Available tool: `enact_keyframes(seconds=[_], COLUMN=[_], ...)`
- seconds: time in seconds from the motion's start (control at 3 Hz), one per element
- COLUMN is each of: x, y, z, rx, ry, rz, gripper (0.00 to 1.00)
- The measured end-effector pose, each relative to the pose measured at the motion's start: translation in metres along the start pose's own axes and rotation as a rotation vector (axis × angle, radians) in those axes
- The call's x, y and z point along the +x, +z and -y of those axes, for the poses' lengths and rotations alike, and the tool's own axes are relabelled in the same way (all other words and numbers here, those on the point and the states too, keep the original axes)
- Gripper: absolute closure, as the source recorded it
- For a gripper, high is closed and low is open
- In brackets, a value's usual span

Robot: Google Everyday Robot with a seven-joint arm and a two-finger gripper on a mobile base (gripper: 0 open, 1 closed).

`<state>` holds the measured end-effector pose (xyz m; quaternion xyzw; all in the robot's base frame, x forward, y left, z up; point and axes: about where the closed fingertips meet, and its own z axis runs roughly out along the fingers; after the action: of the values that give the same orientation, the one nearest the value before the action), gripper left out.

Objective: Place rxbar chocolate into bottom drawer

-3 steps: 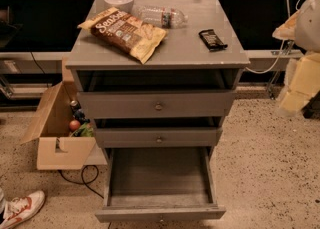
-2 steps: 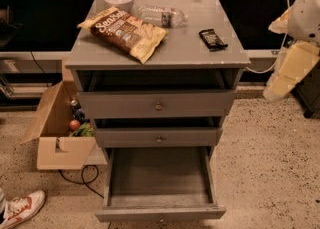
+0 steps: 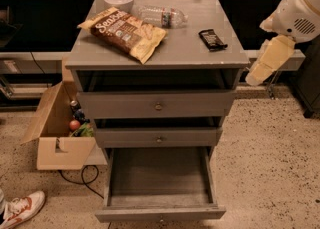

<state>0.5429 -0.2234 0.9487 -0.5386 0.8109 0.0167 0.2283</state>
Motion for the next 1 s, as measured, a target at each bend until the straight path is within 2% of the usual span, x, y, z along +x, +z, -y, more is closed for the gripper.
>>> enact_keyframes(seconds=[0.33,0.67,1.0], x=[-0.004,-0.020,-0.049], y=[0.010,0.034,0.075], z=[0.024,0.077,0.141], rx=[0.039,0.095,0.130], ry=[0.038,0.087,0.169], rz=[0.058,0.173,0.288], gripper=[0.00,0.00,0.00])
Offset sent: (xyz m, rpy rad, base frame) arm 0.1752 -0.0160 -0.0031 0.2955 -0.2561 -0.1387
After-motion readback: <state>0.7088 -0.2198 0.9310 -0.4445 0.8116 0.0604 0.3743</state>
